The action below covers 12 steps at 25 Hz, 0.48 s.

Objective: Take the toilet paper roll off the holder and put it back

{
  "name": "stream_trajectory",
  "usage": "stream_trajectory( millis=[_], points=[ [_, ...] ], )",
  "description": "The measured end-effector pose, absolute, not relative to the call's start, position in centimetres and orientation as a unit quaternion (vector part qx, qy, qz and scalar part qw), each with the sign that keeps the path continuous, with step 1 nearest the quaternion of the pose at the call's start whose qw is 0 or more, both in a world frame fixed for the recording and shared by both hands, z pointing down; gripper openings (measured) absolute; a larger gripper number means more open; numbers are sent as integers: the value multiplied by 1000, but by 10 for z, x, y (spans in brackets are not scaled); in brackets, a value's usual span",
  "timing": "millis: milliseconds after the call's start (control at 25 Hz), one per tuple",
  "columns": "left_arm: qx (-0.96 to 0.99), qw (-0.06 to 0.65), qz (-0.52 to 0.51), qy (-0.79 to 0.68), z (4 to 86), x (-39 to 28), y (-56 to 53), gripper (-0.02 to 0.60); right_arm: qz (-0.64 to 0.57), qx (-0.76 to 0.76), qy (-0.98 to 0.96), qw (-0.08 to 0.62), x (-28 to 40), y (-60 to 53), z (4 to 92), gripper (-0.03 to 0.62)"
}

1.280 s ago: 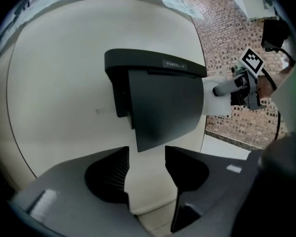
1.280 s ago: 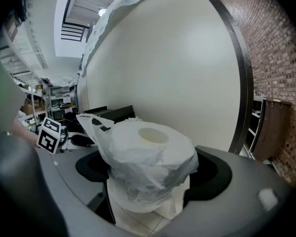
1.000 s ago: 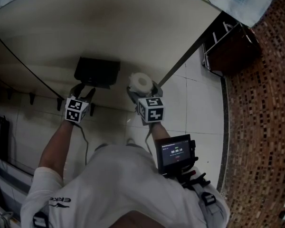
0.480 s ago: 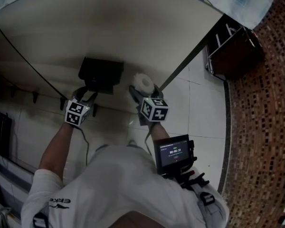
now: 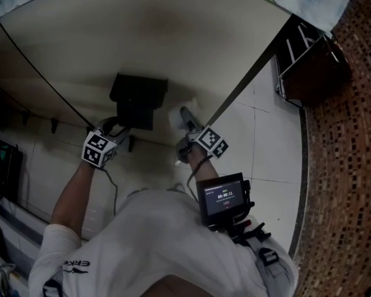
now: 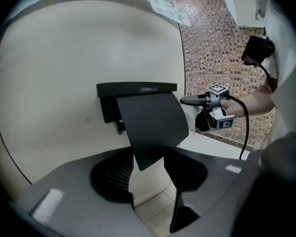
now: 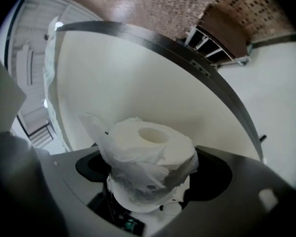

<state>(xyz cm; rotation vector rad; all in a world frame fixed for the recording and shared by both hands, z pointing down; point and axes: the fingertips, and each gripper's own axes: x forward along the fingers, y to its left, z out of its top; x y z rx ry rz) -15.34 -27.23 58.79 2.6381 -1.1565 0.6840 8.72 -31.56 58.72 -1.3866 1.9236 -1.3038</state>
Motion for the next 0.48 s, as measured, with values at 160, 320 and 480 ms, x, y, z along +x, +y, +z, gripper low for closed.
stream_trajectory(
  millis=[160,320,480],
  points=[
    [893,100,232,-373,581,-153,-263,195,-522,-468,655,280,81,-314,598,468],
    [896,104,231,-365,574,-159,-255,199,-554,-441,622,335,68,-311,601,468],
    [898,103,232,-360,566,-149,-254,201,-571,-426,594,375,75,-318,600,468]
  ],
)
